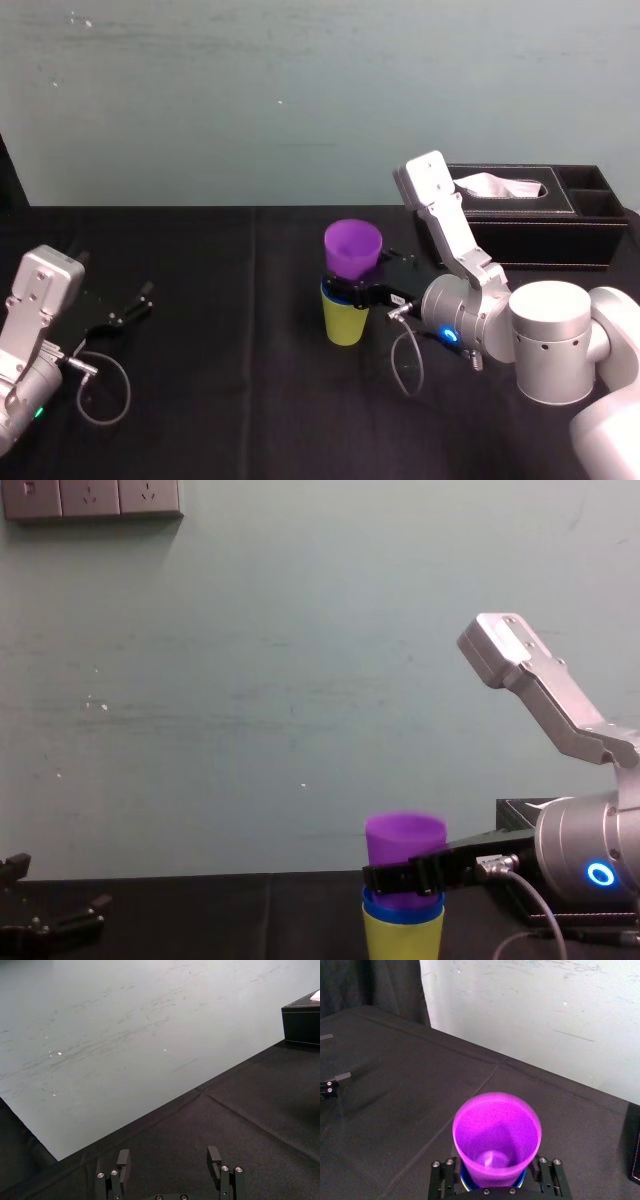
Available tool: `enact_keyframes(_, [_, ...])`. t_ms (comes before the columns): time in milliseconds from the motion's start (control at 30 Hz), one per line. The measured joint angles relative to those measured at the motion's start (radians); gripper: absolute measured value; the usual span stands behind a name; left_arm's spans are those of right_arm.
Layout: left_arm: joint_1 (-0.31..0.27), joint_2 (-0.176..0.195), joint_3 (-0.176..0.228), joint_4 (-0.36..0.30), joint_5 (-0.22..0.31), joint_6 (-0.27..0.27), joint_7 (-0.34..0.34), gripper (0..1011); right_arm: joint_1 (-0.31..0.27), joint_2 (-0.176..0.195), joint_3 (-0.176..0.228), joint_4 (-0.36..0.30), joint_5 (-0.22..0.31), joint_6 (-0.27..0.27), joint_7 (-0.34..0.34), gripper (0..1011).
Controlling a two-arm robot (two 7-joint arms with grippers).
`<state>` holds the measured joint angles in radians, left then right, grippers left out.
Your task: Stack the three plastic cups sequentially using one hand.
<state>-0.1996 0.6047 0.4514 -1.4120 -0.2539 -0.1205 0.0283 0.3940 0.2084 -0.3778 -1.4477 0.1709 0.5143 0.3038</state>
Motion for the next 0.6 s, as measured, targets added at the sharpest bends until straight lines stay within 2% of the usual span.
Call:
enact_keyframes(67, [0.0,0.0,0.0,0.0,0.0,0.0,0.0,1000,0.0,0.0,0.0,0.0,0.0,0.0,0.0,833])
enact_keyframes(300, [0.0,0.0,0.0,0.0,0.0,0.0,0.0,1000,0.0,0.001,0.0,-0.002,0.0,0.001,0.0,1002])
enact_keyframes(600, [0.0,0.0,0.0,0.0,0.0,0.0,0.0,1000,0.0,0.001,0.0,-0.003,0.0,0.002,0.0,1004])
